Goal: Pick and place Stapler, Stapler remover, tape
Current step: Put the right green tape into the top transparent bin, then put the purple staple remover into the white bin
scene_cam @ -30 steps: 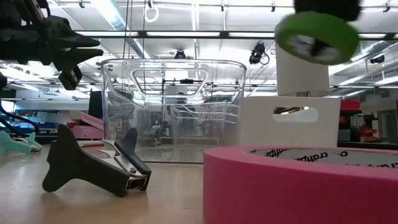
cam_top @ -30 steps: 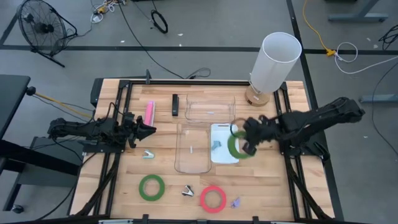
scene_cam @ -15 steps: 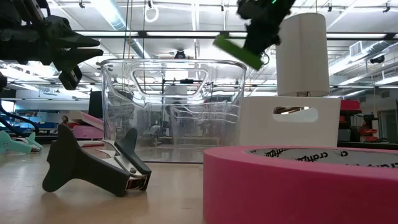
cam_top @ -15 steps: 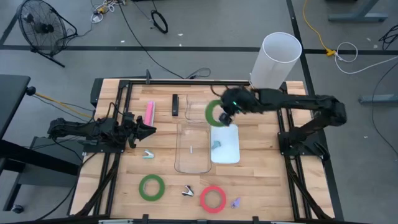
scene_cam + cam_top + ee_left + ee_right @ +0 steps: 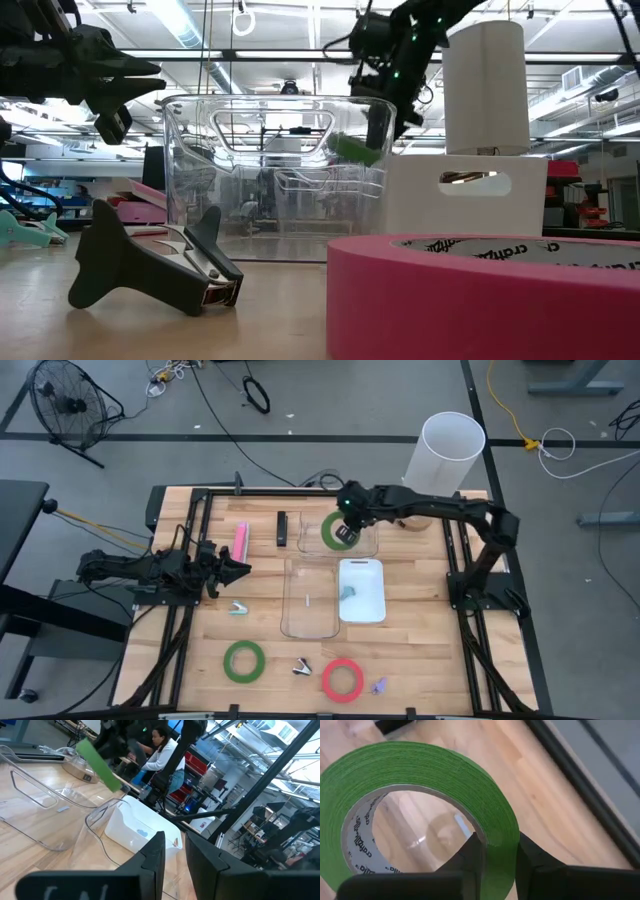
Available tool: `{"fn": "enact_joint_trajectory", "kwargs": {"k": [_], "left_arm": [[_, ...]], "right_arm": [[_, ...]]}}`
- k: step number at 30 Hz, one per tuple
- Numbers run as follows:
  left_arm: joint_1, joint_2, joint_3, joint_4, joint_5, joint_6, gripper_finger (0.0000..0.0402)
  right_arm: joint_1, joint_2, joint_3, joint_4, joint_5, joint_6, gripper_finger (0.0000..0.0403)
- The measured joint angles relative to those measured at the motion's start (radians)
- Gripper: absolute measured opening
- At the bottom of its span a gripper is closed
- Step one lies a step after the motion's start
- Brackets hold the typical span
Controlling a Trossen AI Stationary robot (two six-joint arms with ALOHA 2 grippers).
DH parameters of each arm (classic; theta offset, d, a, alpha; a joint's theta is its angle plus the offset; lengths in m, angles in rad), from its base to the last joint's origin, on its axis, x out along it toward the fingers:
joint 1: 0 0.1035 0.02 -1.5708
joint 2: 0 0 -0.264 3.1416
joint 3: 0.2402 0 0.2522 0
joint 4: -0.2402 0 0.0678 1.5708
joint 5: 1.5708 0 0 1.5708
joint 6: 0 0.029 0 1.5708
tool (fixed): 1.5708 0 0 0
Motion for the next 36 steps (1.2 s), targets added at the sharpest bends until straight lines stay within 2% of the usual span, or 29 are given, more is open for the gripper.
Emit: {"fn": "enact_joint_trajectory", "kwargs": {"k": [21,23,30,33,36], "left_arm": [[0.000,0.000,0.000,0.000,0.000,-0.001,0.0078],[0.000,0.000,0.000,0.000,0.000,-0.001,0.0078],[0.000,0.000,0.000,0.000,0.000,0.000,0.0078],[0.000,0.000,0.000,0.000,0.000,0.000,0.0078],[0.000,0.000,0.000,0.000,0.000,-0.001,0.0078]], "right_arm": [[-0.002,0.042,0.001,0.022,0.003,-0.032,0.0059],[-0.002,0.042,0.001,0.023,0.020,-0.035,0.0080],[-0.002,0.042,0.001,0.051,0.065,-0.025,0.0210],[-0.001,0.042,0.001,0.079,0.067,-0.022,0.0237],[-0.001,0.042,0.001,0.105,0.067,-0.015,0.0245]]}}
